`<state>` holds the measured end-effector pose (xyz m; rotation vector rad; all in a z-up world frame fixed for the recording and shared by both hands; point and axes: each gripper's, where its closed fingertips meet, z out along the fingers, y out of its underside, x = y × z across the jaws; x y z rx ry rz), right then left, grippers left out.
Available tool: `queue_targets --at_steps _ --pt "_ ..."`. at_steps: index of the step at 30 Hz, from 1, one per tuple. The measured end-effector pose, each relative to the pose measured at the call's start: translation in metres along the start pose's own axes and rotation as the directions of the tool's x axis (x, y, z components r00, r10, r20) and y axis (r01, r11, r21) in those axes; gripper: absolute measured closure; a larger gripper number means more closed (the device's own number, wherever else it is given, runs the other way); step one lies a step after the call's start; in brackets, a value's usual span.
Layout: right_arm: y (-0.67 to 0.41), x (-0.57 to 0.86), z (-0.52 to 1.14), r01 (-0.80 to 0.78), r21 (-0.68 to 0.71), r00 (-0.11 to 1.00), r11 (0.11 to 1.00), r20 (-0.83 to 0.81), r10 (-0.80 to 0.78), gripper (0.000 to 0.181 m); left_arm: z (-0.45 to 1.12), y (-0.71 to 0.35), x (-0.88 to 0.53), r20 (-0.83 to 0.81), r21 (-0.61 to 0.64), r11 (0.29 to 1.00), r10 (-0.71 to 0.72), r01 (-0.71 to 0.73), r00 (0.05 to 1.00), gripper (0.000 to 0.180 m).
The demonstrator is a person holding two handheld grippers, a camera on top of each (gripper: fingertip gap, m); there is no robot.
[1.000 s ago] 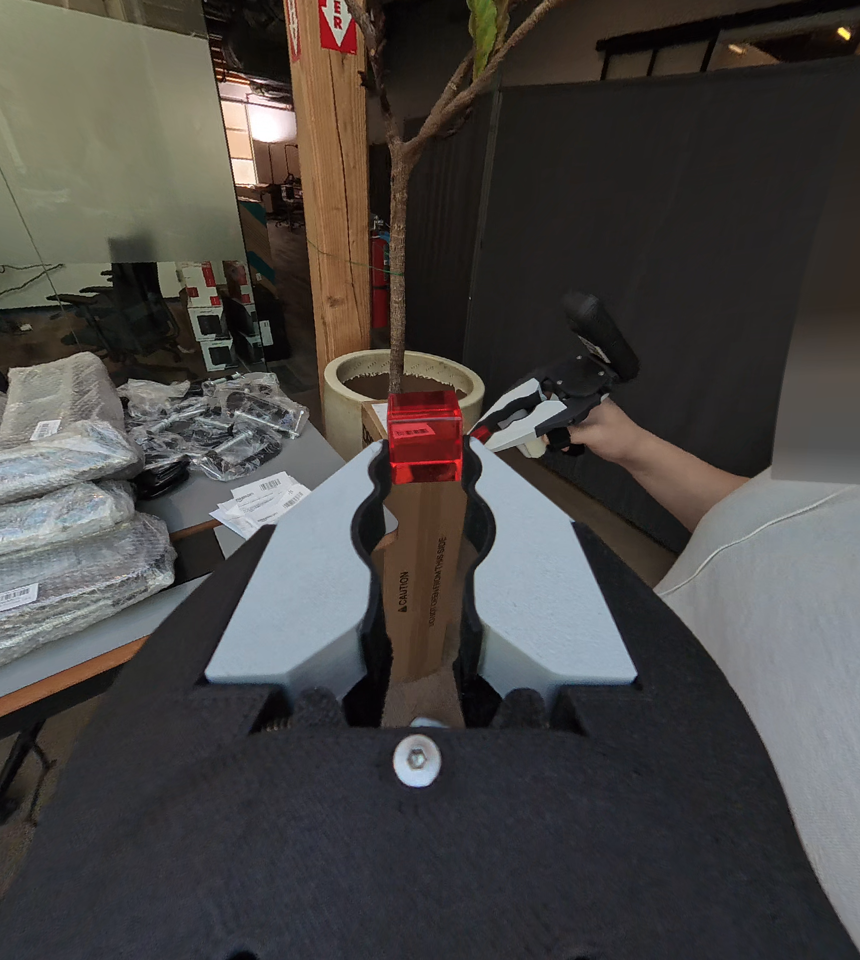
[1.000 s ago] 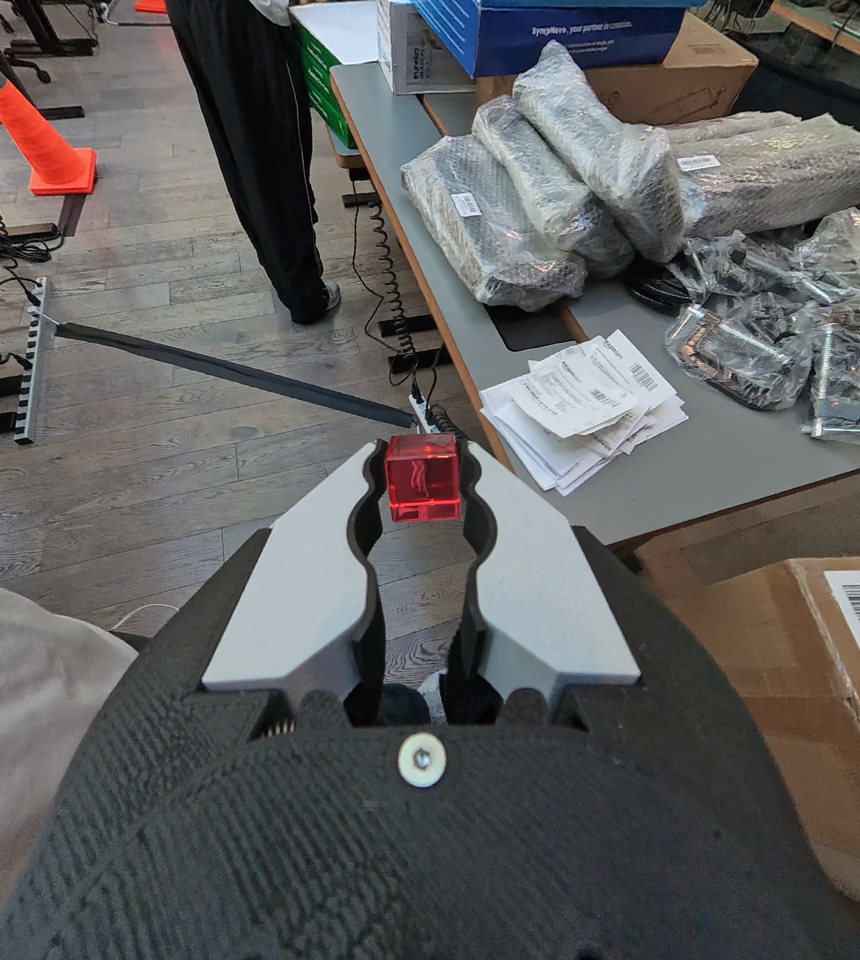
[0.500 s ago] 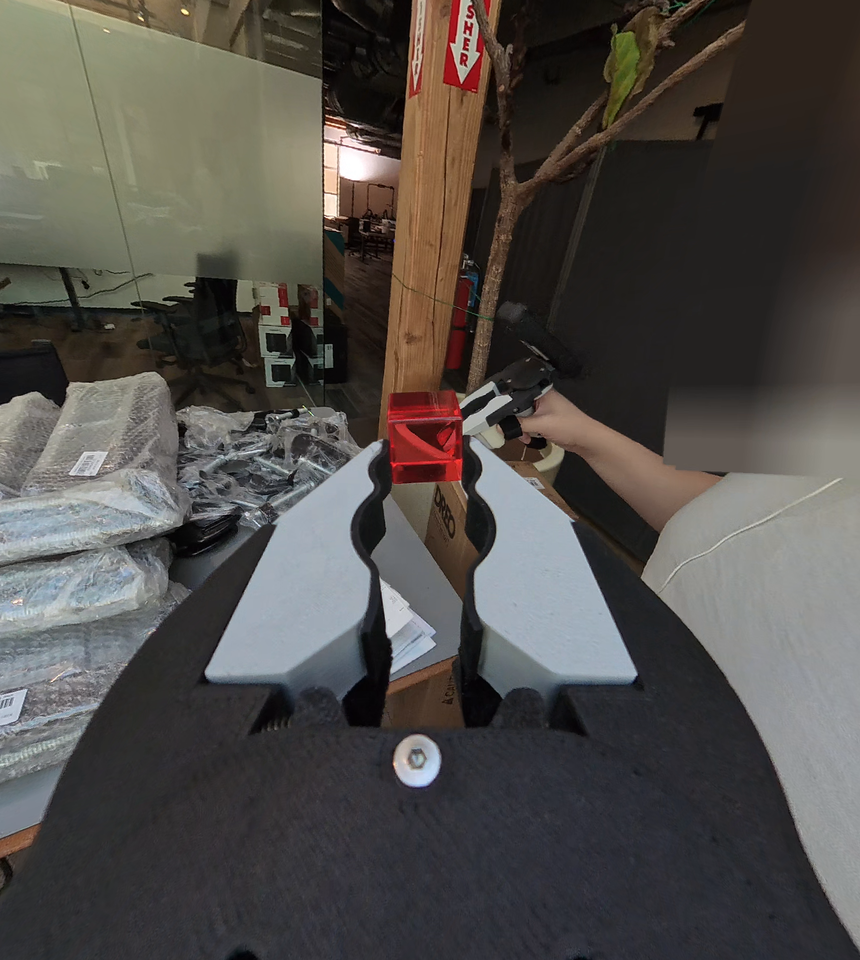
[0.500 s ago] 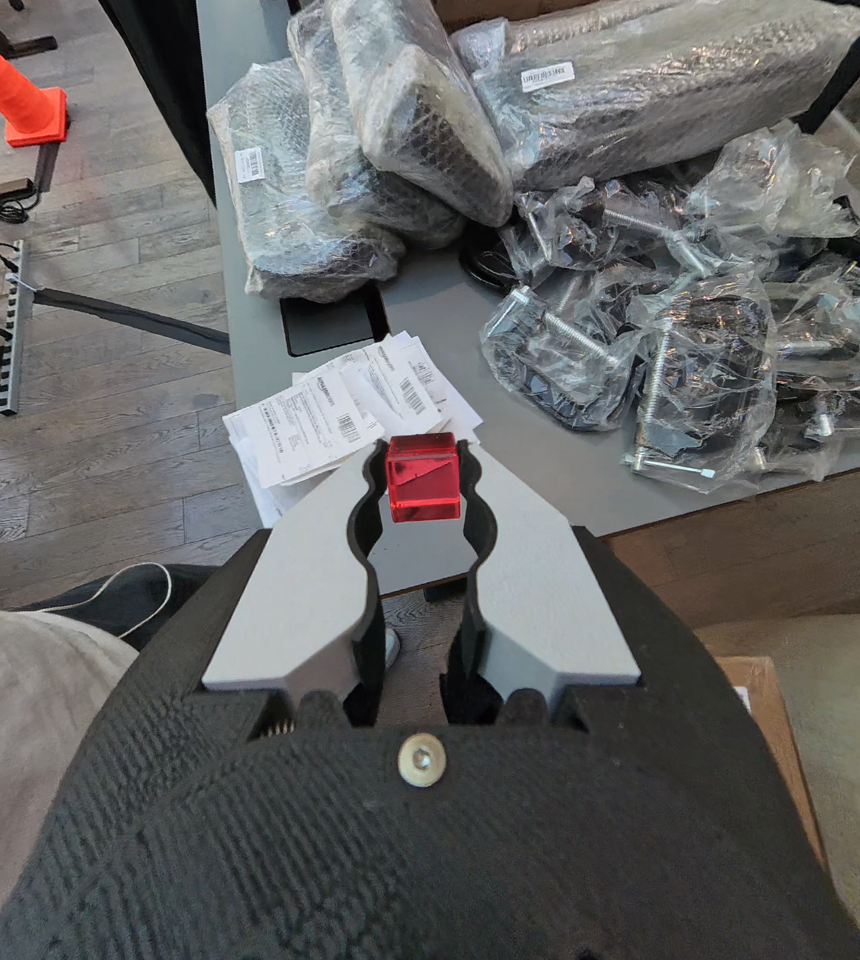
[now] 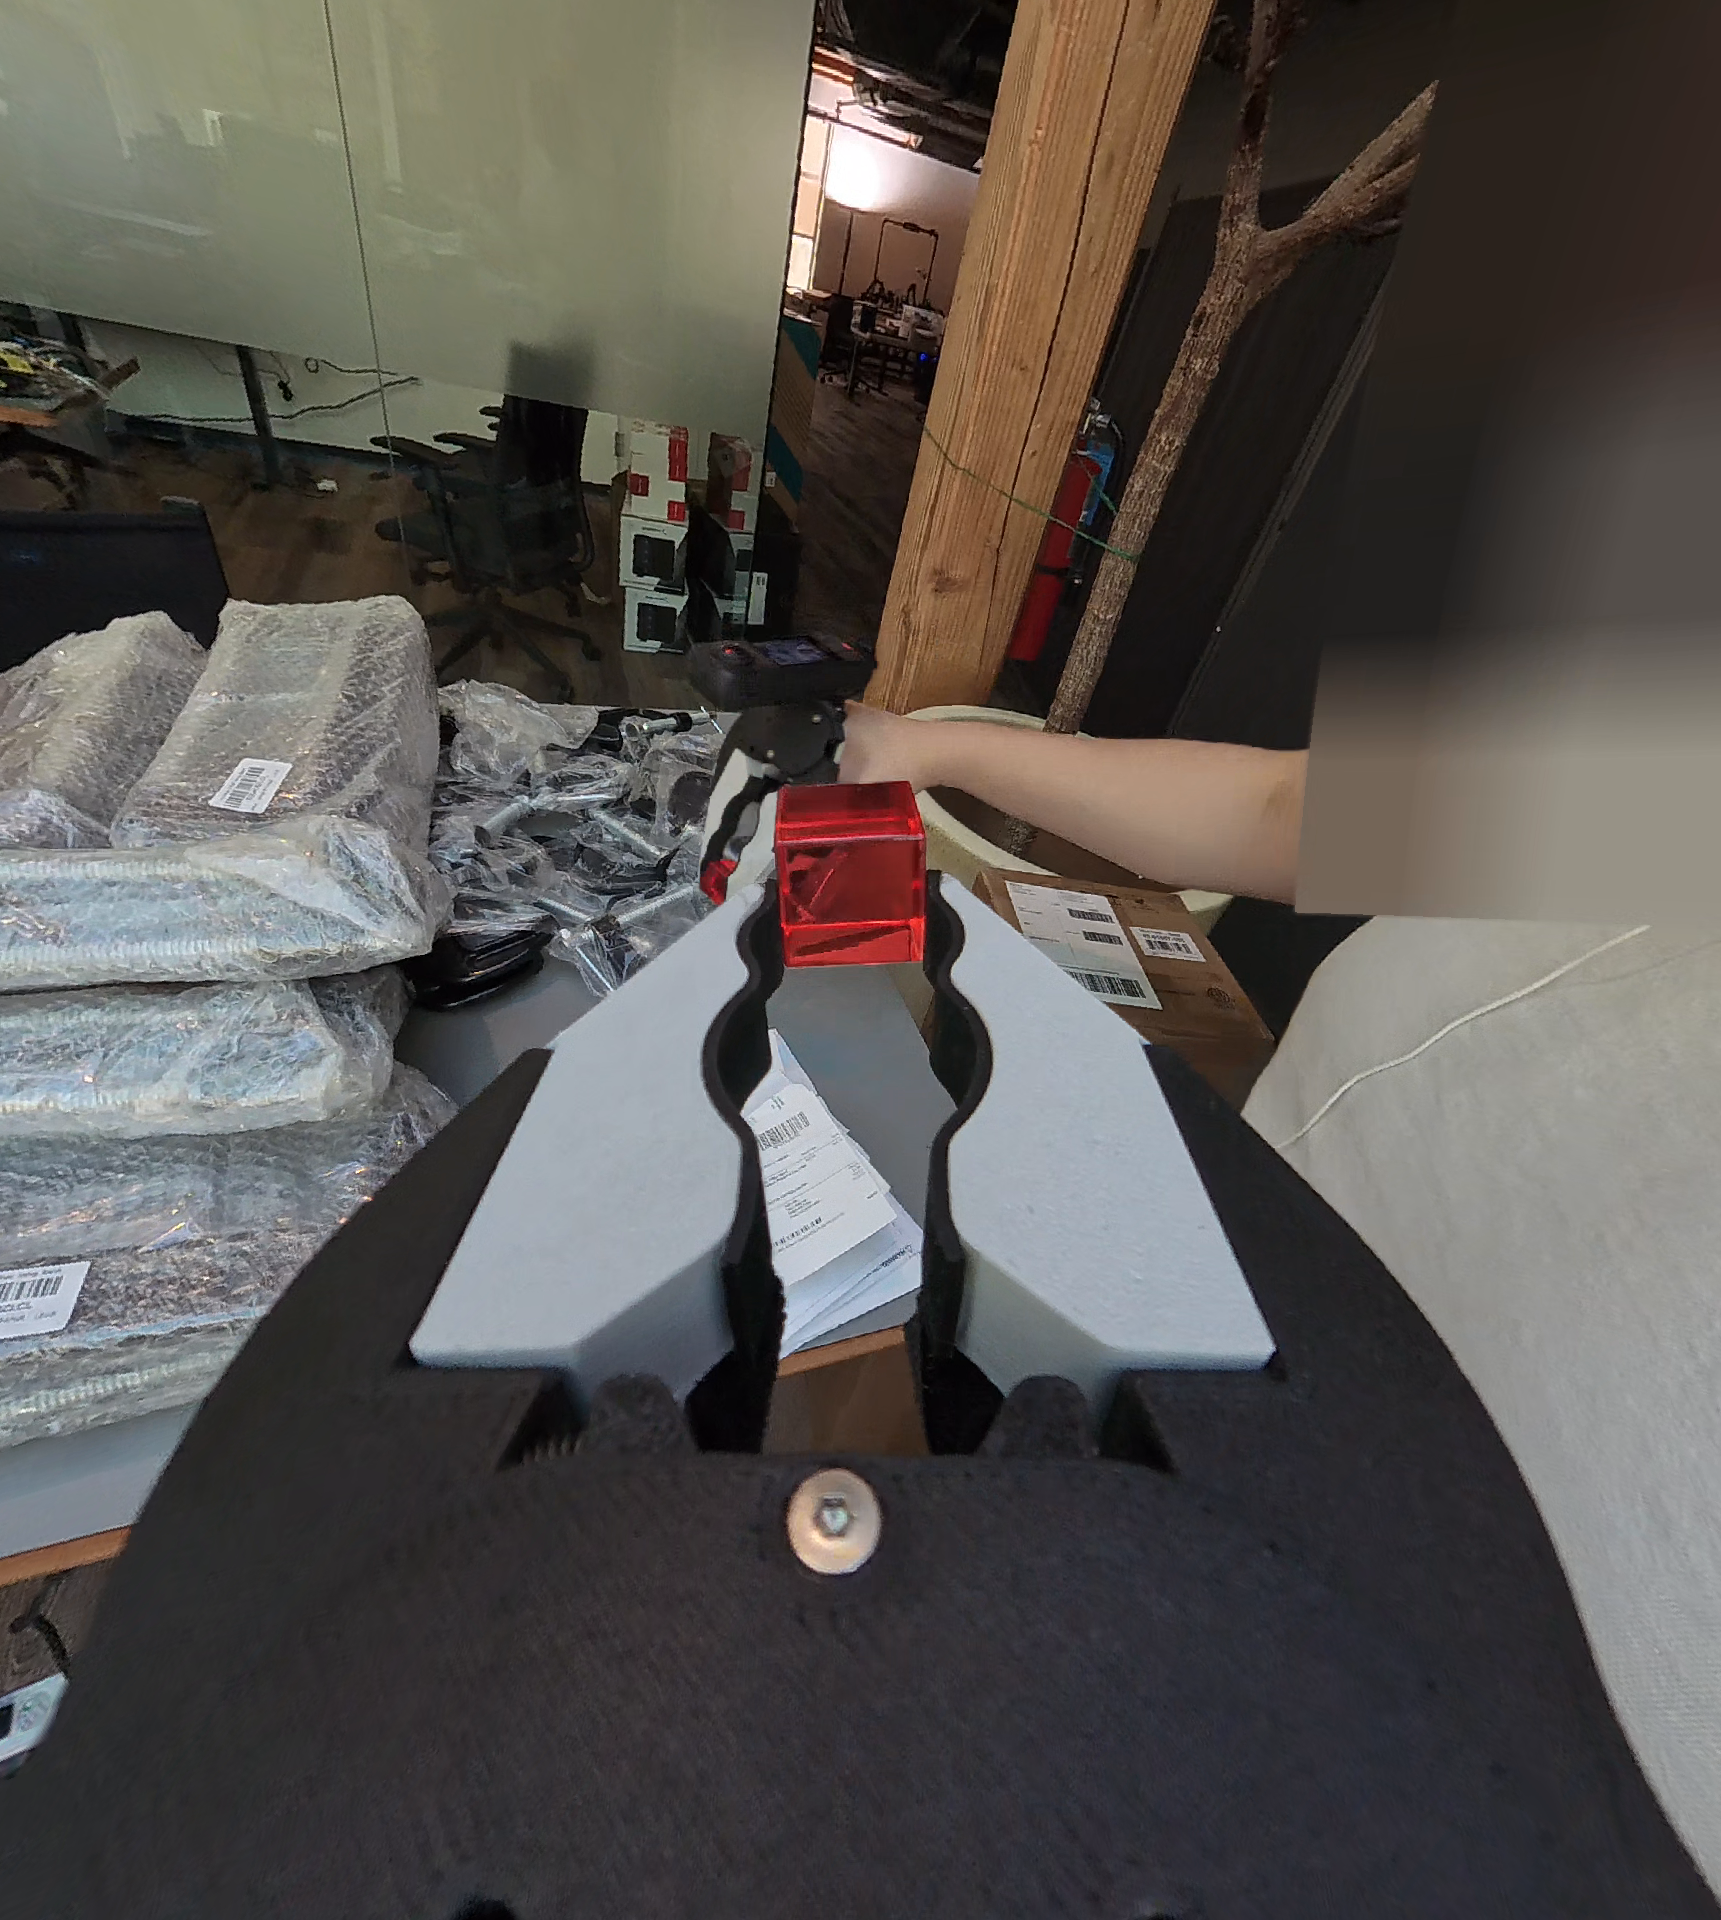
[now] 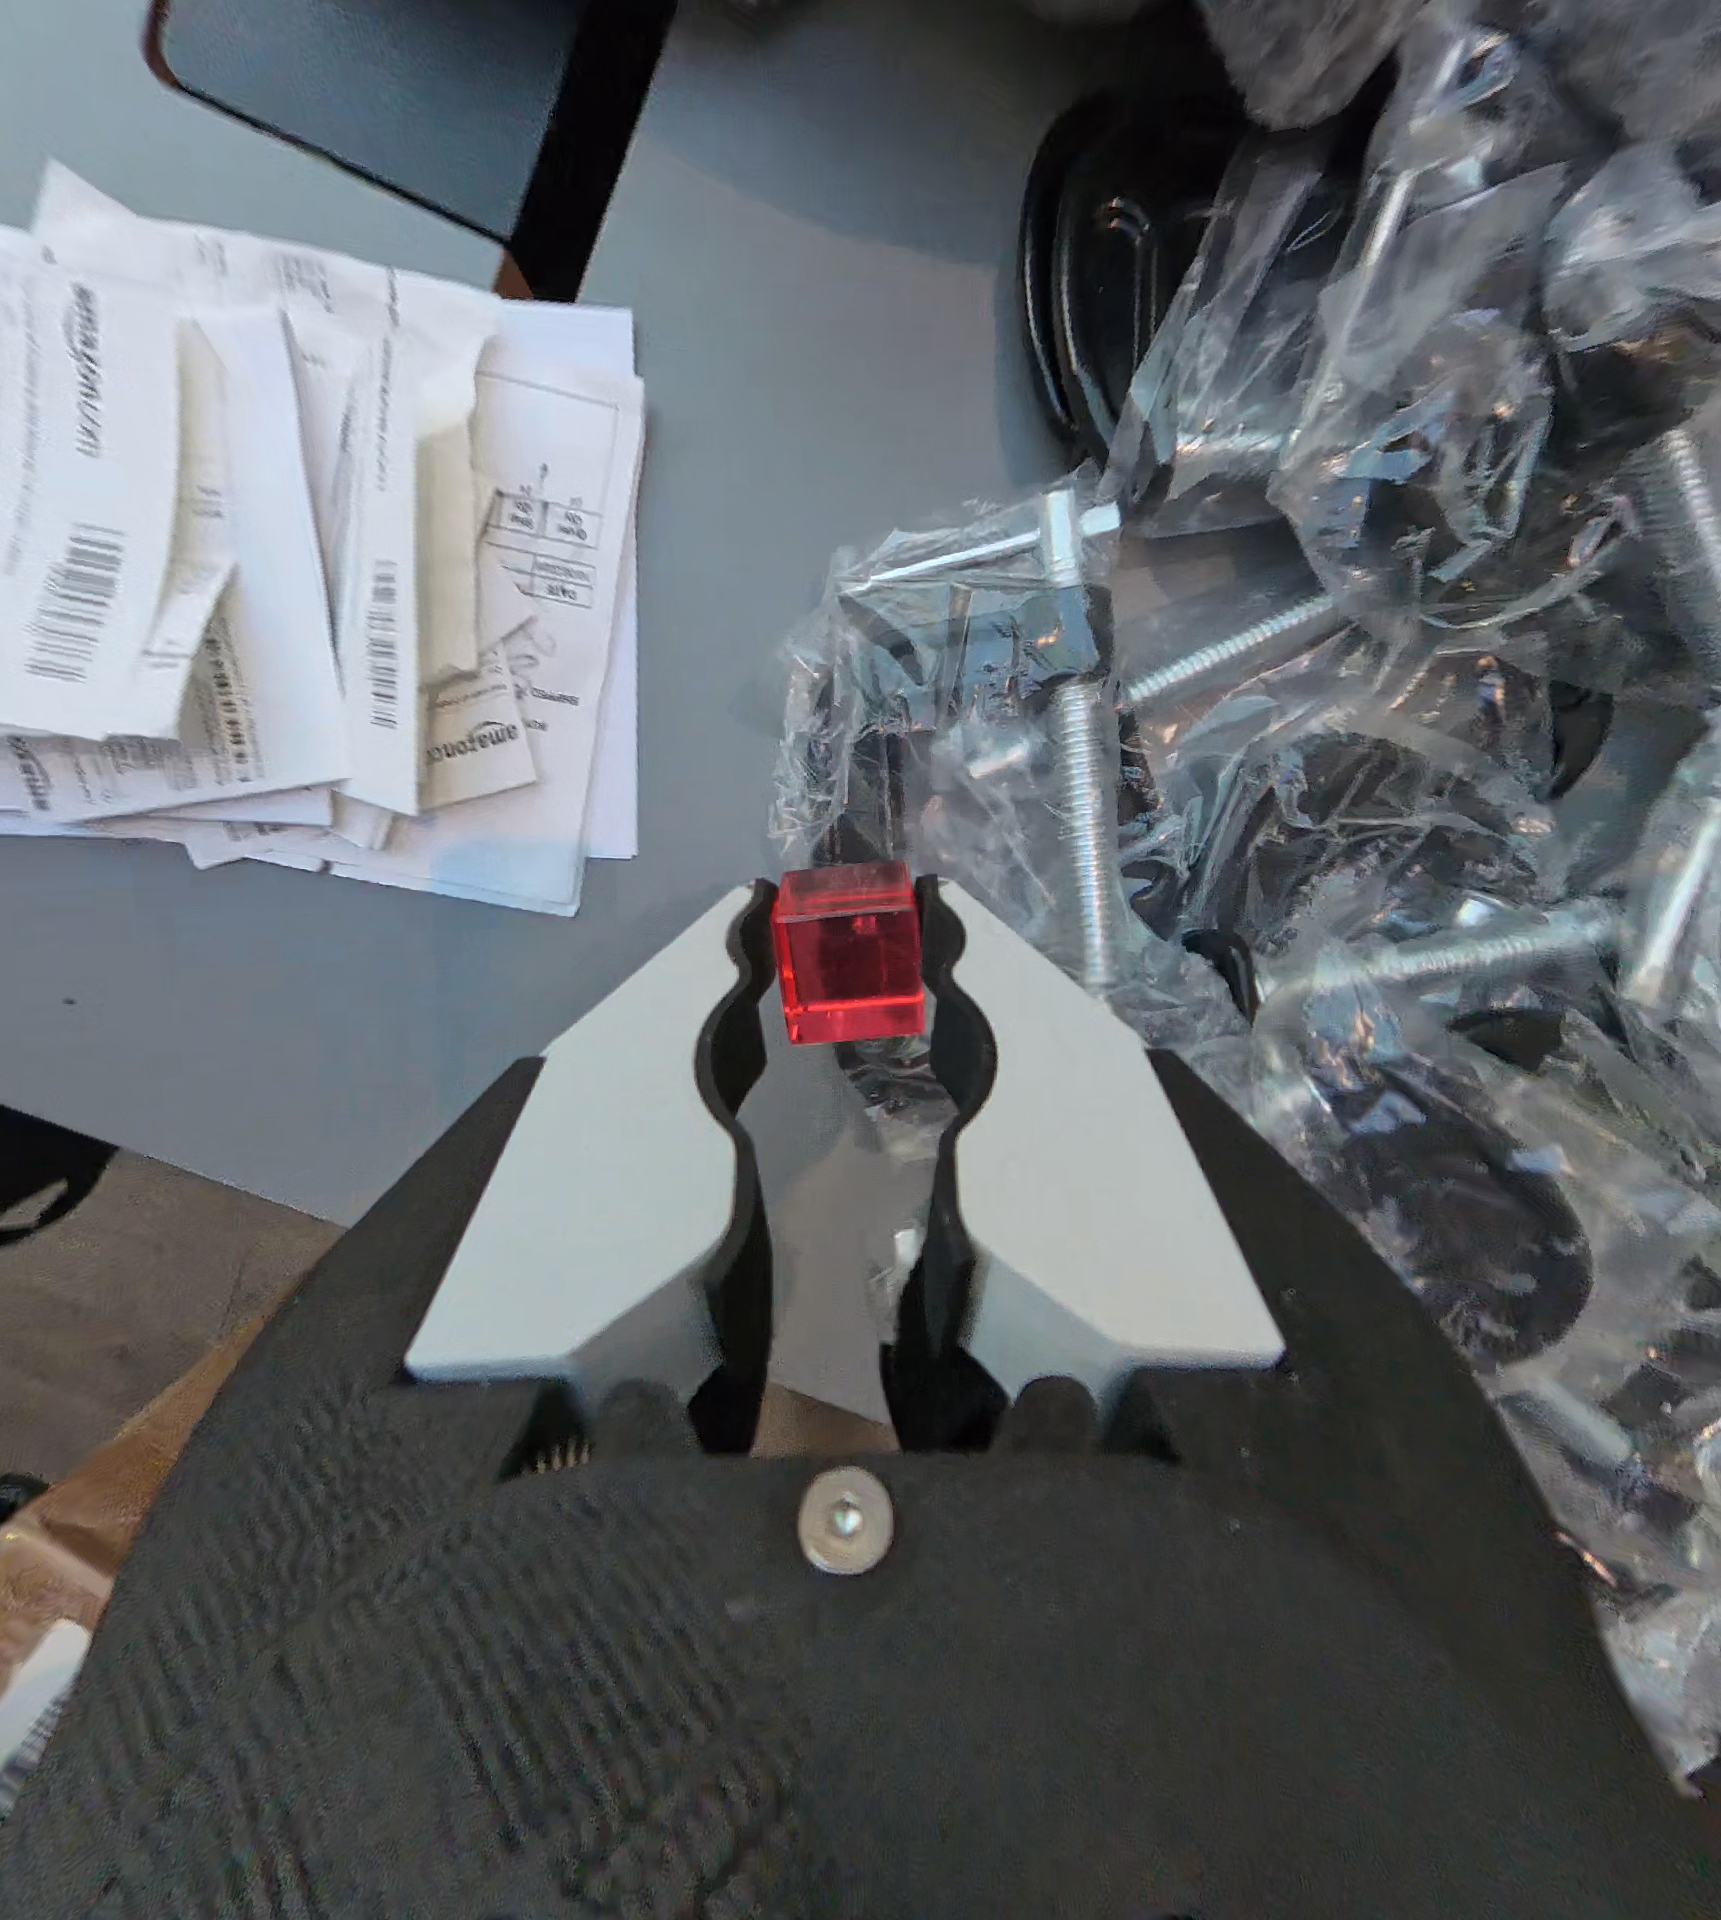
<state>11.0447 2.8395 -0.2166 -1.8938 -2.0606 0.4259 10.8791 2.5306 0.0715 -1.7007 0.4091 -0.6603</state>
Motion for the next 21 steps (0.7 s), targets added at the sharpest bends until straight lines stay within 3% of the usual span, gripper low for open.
queue_targets --at_steps 5,8,13,17,21 --pt "0.021 0.017 0.045 0.112 -0.158 0.993 0.981 0.056 -0.104 0.155 0.005 0.012 -0.004 0.039 -0.049 0.998 -0.035 0.037 0.999 0.155" --pt "0.027 0.023 0.055 0.136 -0.179 0.990 0.974 0.064 -0.126 0.155 0.007 0.015 -0.008 0.051 -0.062 0.997 -0.043 0.046 0.998 0.155" --pt "0.019 0.028 0.050 0.109 -0.125 0.991 0.986 0.086 -0.099 0.151 0.017 0.014 -0.010 0.042 -0.050 0.997 -0.059 0.061 0.997 0.155" --pt "0.015 0.035 0.025 0.072 -0.046 0.997 0.996 0.019 -0.071 0.144 0.036 0.027 -0.015 0.025 -0.110 0.990 -0.083 0.086 0.996 0.155" --pt "0.005 0.025 -0.016 -0.022 0.124 0.999 0.992 -0.029 0.026 0.145 0.077 0.054 -0.023 -0.003 -0.199 0.974 -0.113 0.110 0.994 0.155"
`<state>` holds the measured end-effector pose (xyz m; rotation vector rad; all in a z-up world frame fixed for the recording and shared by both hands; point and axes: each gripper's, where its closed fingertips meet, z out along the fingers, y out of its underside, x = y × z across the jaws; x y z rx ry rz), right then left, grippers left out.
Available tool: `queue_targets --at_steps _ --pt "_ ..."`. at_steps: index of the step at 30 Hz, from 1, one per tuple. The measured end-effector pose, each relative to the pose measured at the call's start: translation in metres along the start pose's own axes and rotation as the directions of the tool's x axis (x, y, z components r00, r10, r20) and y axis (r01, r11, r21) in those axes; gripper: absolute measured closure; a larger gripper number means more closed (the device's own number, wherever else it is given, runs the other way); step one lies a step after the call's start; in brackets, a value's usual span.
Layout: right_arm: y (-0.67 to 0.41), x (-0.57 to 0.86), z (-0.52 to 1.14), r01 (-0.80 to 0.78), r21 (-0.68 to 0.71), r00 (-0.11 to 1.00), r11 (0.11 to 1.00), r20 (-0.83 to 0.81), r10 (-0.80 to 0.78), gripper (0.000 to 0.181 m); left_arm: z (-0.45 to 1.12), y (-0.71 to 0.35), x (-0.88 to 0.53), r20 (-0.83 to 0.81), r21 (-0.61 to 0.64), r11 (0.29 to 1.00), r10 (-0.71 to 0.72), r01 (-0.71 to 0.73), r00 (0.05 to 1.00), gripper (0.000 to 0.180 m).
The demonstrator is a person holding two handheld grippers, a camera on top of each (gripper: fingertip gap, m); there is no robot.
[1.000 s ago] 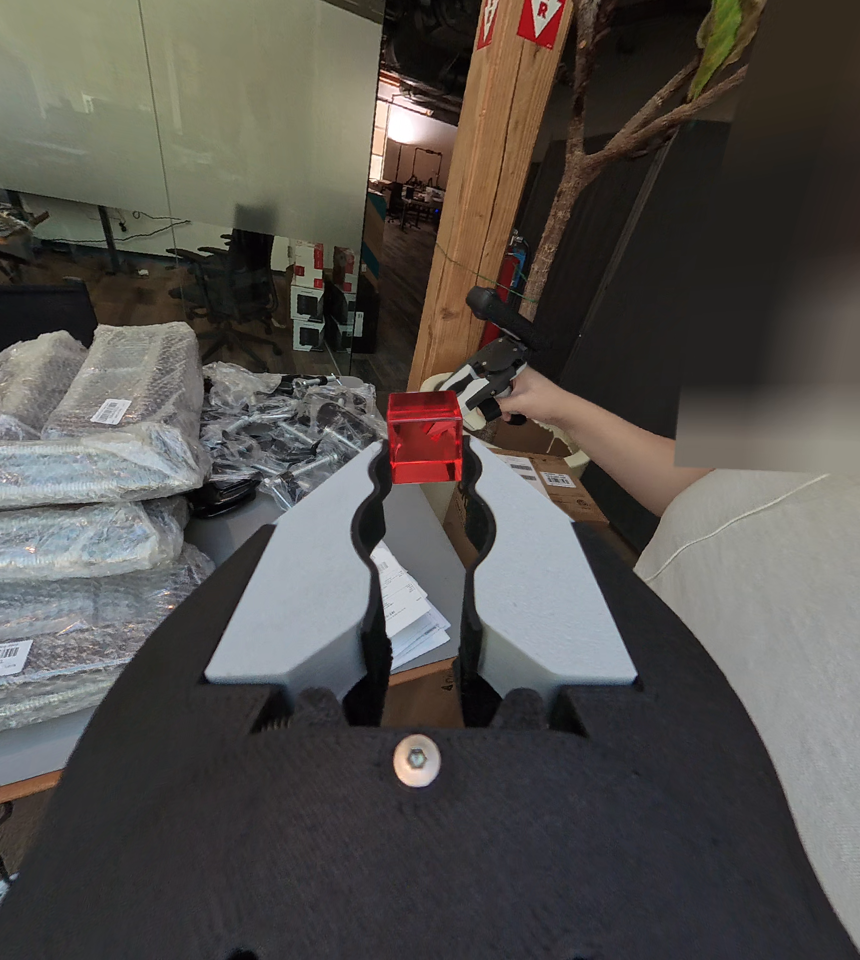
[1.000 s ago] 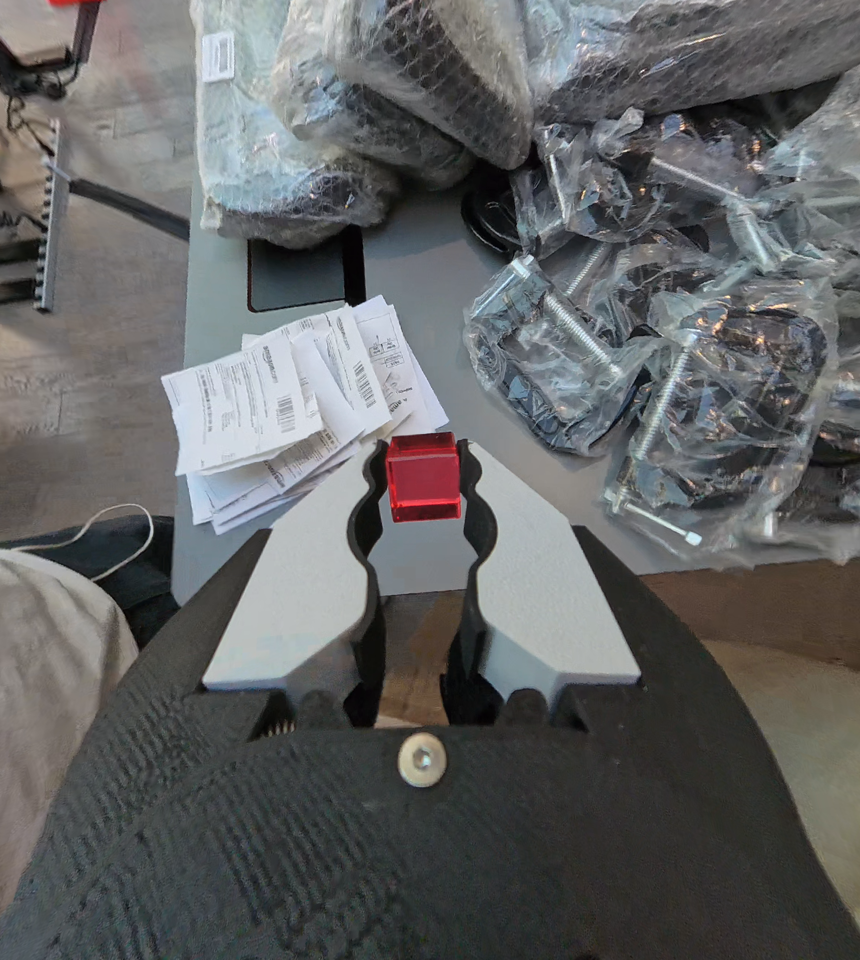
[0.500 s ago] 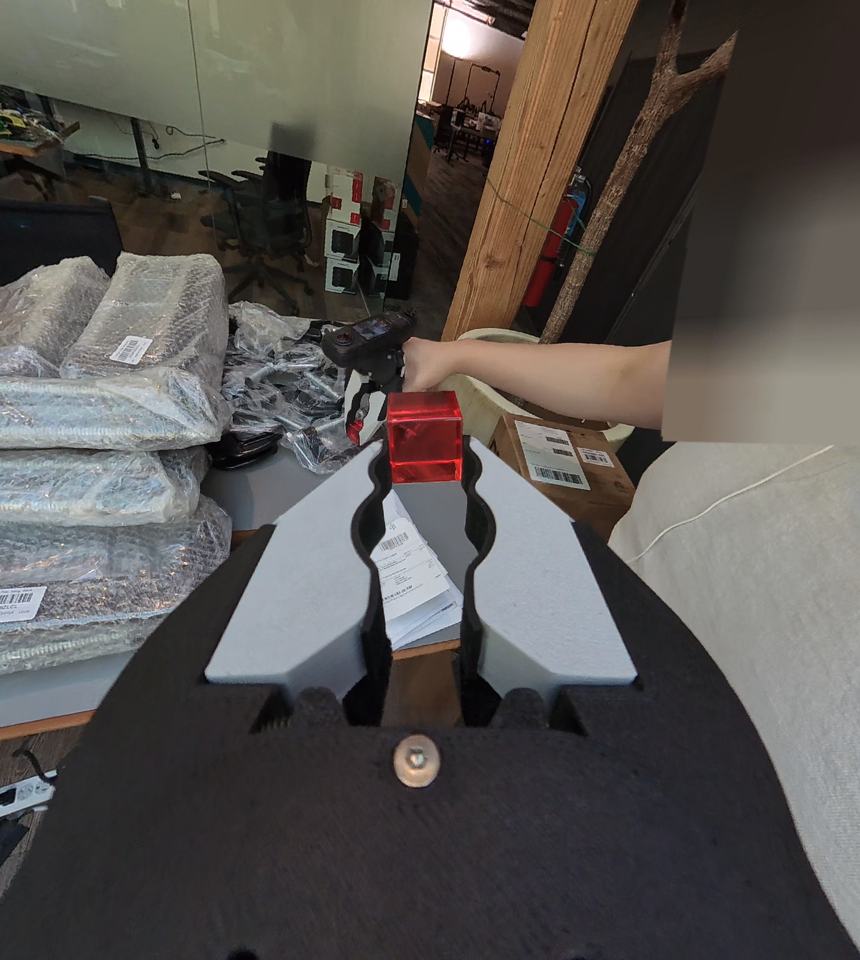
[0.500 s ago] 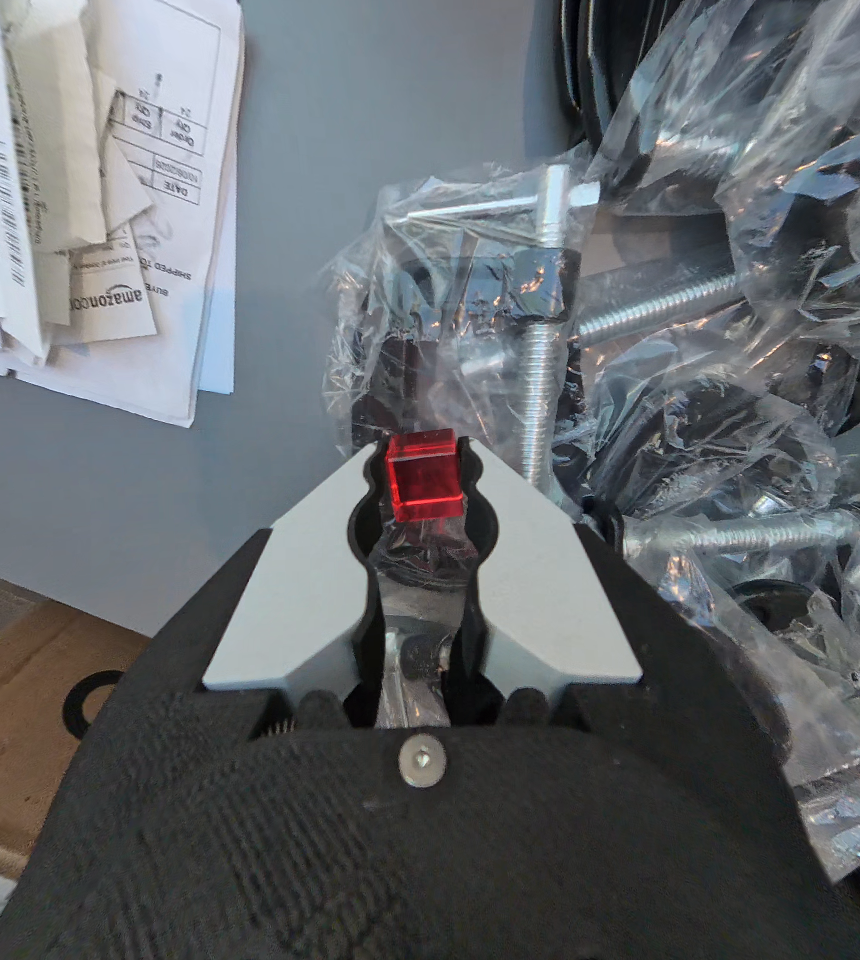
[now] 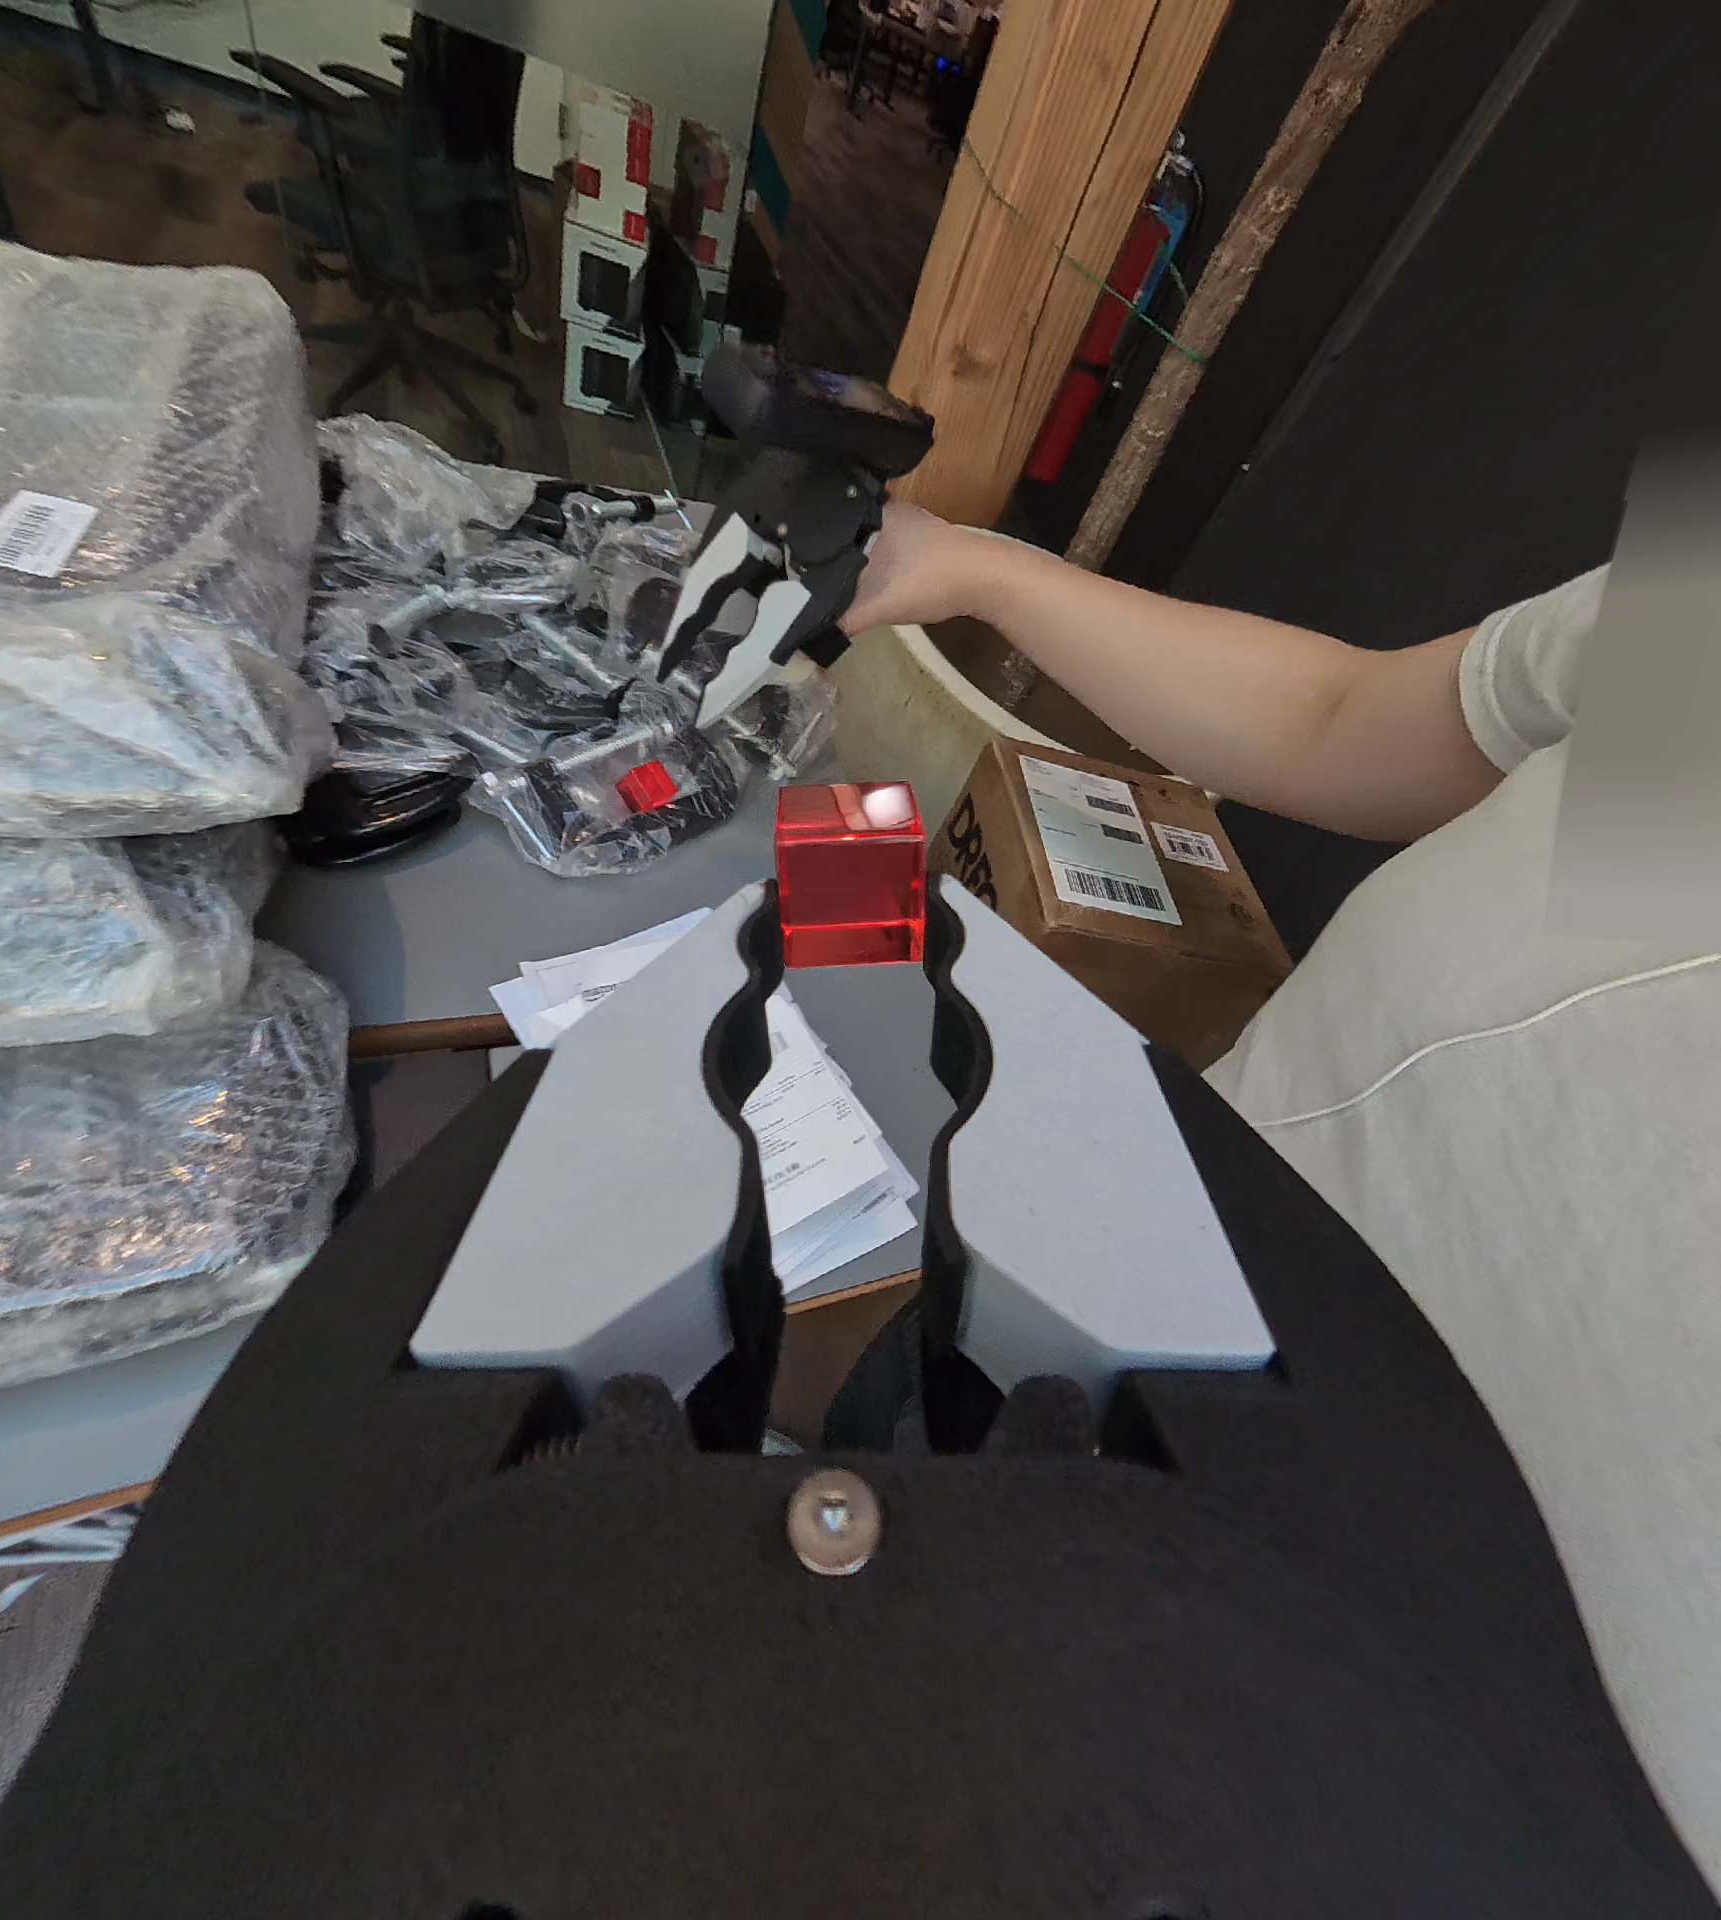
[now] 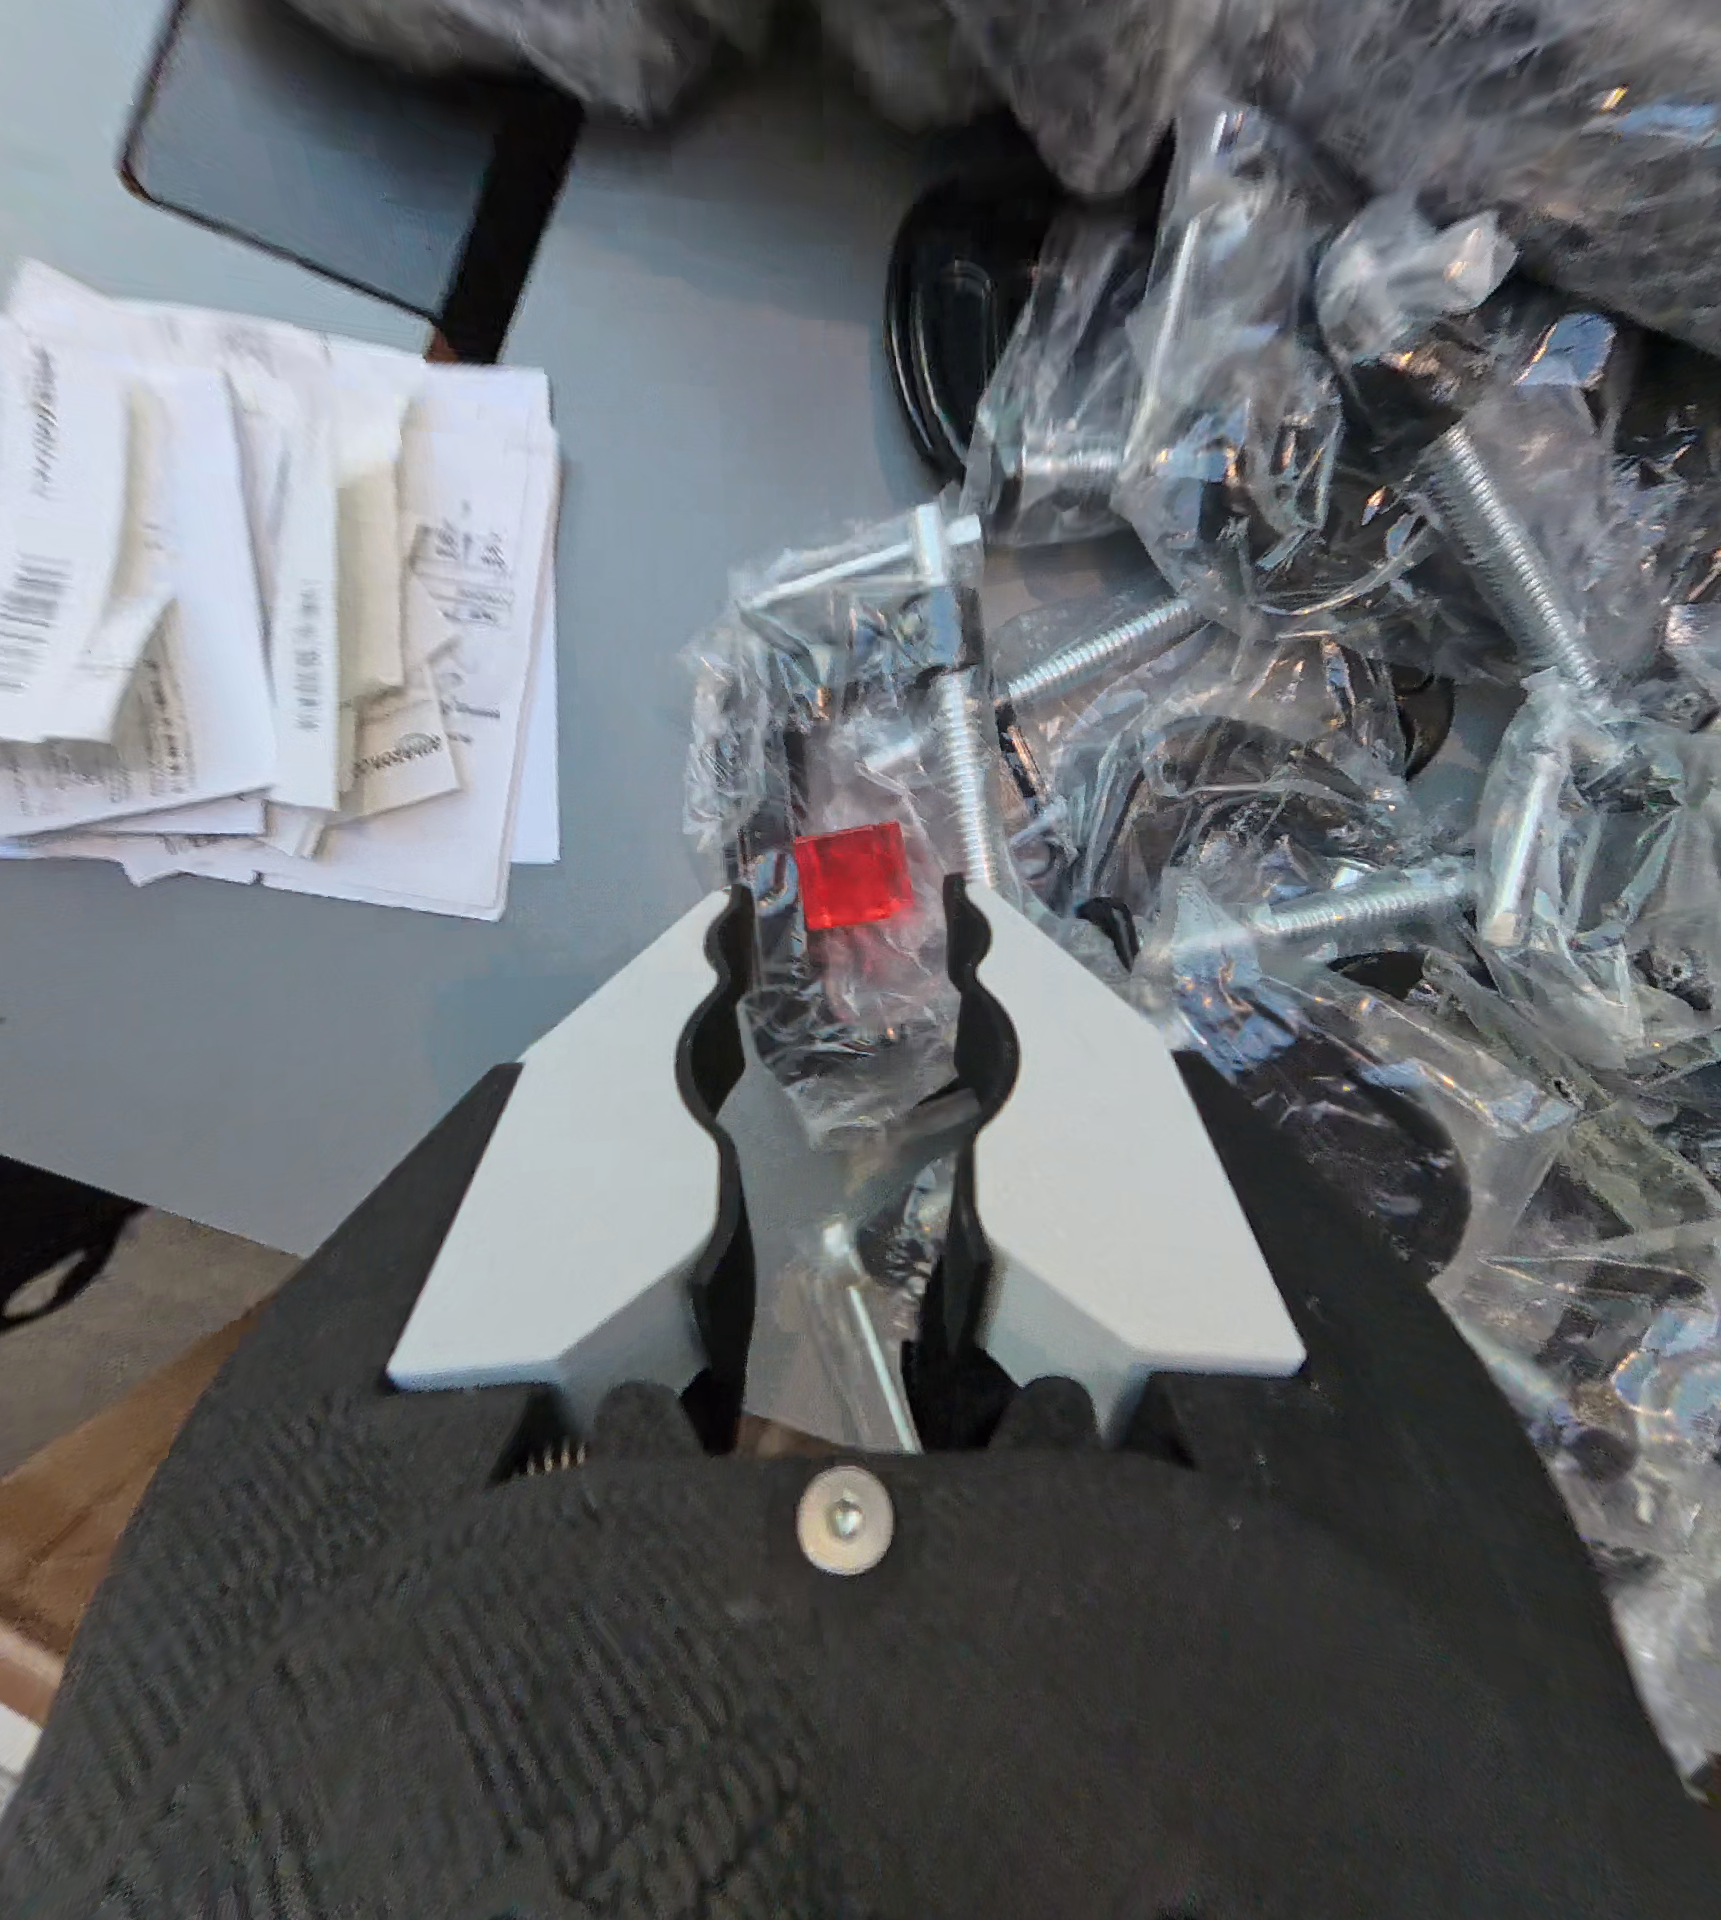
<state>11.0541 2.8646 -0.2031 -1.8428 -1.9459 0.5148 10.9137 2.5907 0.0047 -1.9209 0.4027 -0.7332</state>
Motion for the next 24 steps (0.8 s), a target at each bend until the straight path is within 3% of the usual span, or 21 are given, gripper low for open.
queue_targets --at_steps 2,4,6,13,18,24 --pt "-0.016 -0.014 -0.017 -0.010 0.143 1.000 0.990 -0.009 0.011 0.146 0.029 0.007 0.001 -0.071 -0.021 0.999 -0.030 0.029 0.997 0.155" --pt "-0.019 -0.018 -0.019 0.040 0.192 0.998 0.981 -0.058 -0.029 0.149 0.058 0.013 0.003 -0.143 -0.048 0.998 -0.058 0.051 0.988 0.155" --pt "-0.006 -0.008 -0.004 0.108 0.119 0.987 0.987 -0.128 -0.093 0.149 0.082 0.016 0.004 -0.196 -0.075 0.996 -0.071 0.057 0.978 0.155" --pt "0.027 0.008 0.053 0.128 -0.091 0.986 0.988 -0.092 -0.136 0.149 0.121 0.008 0.015 -0.288 -0.126 0.992 -0.036 0.000 0.957 0.155" --pt "0.025 0.002 0.060 0.093 -0.086 0.995 0.992 -0.013 -0.094 0.163 0.118 0.022 0.015 -0.286 -0.162 0.986 -0.084 0.038 0.955 0.155" --pt "0.024 0.000 0.057 0.082 -0.103 0.996 0.991 -0.009 -0.083 0.152 0.097 0.043 0.009 -0.229 -0.154 0.981 -0.148 0.114 0.962 0.155"
